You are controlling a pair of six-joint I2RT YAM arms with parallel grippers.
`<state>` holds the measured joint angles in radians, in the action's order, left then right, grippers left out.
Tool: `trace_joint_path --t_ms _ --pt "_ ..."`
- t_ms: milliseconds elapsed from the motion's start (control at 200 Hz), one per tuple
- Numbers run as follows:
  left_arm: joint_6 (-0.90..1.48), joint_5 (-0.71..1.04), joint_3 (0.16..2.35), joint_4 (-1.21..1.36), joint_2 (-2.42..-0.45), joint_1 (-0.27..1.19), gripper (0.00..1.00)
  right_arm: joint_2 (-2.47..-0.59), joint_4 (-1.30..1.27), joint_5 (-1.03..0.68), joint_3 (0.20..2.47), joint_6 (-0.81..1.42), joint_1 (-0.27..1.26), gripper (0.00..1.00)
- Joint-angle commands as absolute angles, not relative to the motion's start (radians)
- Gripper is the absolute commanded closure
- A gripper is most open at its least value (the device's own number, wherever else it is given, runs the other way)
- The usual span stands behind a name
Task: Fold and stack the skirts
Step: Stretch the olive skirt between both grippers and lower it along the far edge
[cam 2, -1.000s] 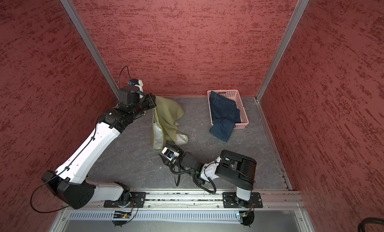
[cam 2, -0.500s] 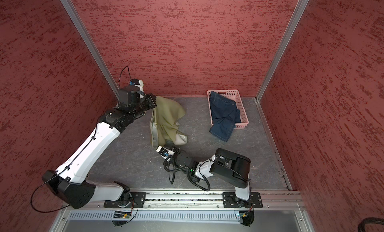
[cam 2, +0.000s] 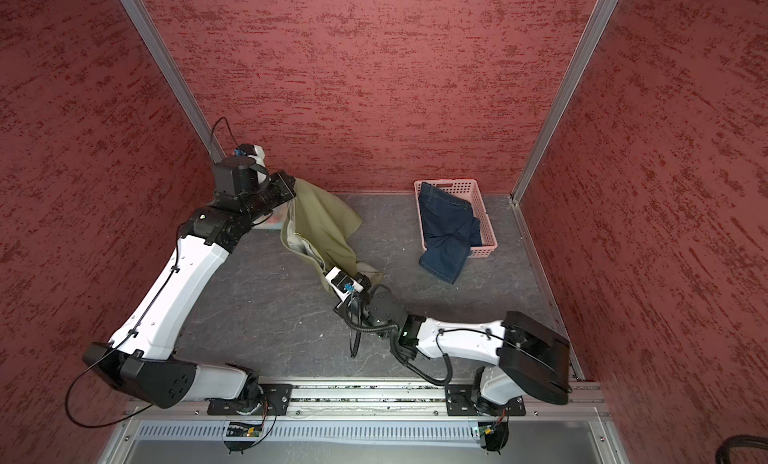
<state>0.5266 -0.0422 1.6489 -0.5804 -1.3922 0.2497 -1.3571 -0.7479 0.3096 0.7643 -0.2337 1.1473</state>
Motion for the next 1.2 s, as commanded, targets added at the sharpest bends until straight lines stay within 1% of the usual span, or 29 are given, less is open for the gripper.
trace_joint_path --t_ms 0,120,225,321,511,581,641,776,817,887,992,1087,1192 --pt "0.525 -0.001 1.719 -0.592 -1.37 0.203 1.0 -1.218 -0.449 0.401 0.862 -0.25 1.111 1.0" --pt "0.529 0.011 1.756 -0.609 -1.357 0.165 1.0 -1.115 -0.242 0.378 0.978 -0.245 1.043 1.0" --pt "0.533 0.008 1.768 -0.606 -1.356 0.153 1.0 -1.103 -0.139 0.326 1.071 -0.215 0.951 1.0" --pt "0.538 0.02 1.782 -0.595 -1.384 0.144 1.0 -1.155 -0.073 0.219 1.157 -0.166 0.815 1.0" --pt "0.547 0.056 1.893 -0.584 -1.53 0.121 1.0 -1.287 -0.118 -0.025 1.284 -0.192 0.612 1.0" --pt "0.558 0.084 1.97 -0.604 -1.603 0.11 1.0 -1.324 -0.124 -0.08 1.333 -0.223 0.574 1.0" --pt "0.567 0.107 2.021 -0.604 -1.643 0.107 1.0 -1.347 -0.11 -0.094 1.378 -0.276 0.567 1.0" --pt "0.583 0.132 2.026 -0.589 -1.654 0.108 1.0 -1.342 -0.073 -0.136 1.405 -0.358 0.565 1.0" --pt "0.589 0.137 1.984 -0.574 -1.632 0.108 1.0 -1.328 -0.066 -0.15 1.387 -0.372 0.565 1.0" --pt "0.601 0.141 1.831 -0.513 -1.551 0.107 1.0 -1.289 -0.061 -0.186 1.325 -0.376 0.566 1.0" --pt "0.633 0.142 1.512 -0.422 -1.385 0.106 1.0 -1.21 -0.073 -0.269 1.15 -0.358 0.566 1.0" --pt "0.657 0.107 1.193 -0.363 -1.205 0.106 1.0 -1.137 -0.155 -0.359 0.934 -0.261 0.577 1.0" --pt "0.686 0.063 0.862 -0.336 -1.024 0.102 1.0 -1.076 -0.258 -0.347 0.712 -0.162 0.665 1.0"
